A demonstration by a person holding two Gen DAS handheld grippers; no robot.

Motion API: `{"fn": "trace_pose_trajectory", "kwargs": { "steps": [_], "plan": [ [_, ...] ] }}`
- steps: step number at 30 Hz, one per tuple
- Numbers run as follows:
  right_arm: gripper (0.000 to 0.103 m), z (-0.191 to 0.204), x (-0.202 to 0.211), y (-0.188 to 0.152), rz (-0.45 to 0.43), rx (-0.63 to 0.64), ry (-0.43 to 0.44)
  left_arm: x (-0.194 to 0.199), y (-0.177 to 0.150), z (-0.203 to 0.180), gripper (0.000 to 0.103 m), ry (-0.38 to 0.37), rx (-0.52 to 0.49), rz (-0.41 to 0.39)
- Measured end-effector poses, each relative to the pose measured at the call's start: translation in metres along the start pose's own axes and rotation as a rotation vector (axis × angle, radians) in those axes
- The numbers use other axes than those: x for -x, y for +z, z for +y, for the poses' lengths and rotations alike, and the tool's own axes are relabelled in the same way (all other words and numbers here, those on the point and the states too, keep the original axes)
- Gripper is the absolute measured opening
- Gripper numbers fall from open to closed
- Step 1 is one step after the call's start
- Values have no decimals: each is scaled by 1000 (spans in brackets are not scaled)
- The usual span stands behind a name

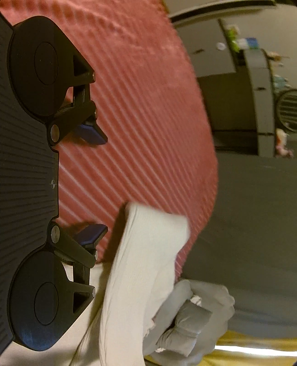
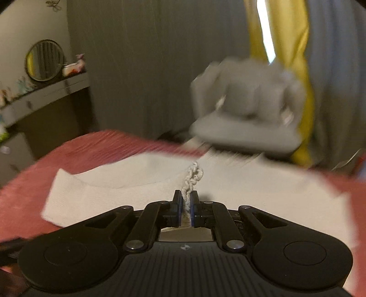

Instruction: Fold small clothes

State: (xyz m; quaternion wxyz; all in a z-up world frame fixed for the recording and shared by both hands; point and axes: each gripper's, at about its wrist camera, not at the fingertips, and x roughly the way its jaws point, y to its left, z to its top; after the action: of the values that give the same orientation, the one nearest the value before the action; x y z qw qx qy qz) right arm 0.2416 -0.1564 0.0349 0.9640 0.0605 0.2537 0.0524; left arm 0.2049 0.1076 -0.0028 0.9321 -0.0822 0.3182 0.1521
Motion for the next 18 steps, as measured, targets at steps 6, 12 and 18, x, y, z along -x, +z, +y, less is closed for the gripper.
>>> {"fn": "trace_pose_trajectory", "kwargs": {
  "steps": [6, 12, 18],
  "plan": [
    [6, -79, 3, -9, 35, -101, -188, 3, -7, -14, 82, -62, -49, -10],
    [14, -135, -4, -37, 126, -309, -145, 6, -7, -30, 82, -120, -74, 13],
    [27, -139, -19, -45, 177, -353, -66, 12, -6, -64, 90, -142, -241, -95]
  ]
}}
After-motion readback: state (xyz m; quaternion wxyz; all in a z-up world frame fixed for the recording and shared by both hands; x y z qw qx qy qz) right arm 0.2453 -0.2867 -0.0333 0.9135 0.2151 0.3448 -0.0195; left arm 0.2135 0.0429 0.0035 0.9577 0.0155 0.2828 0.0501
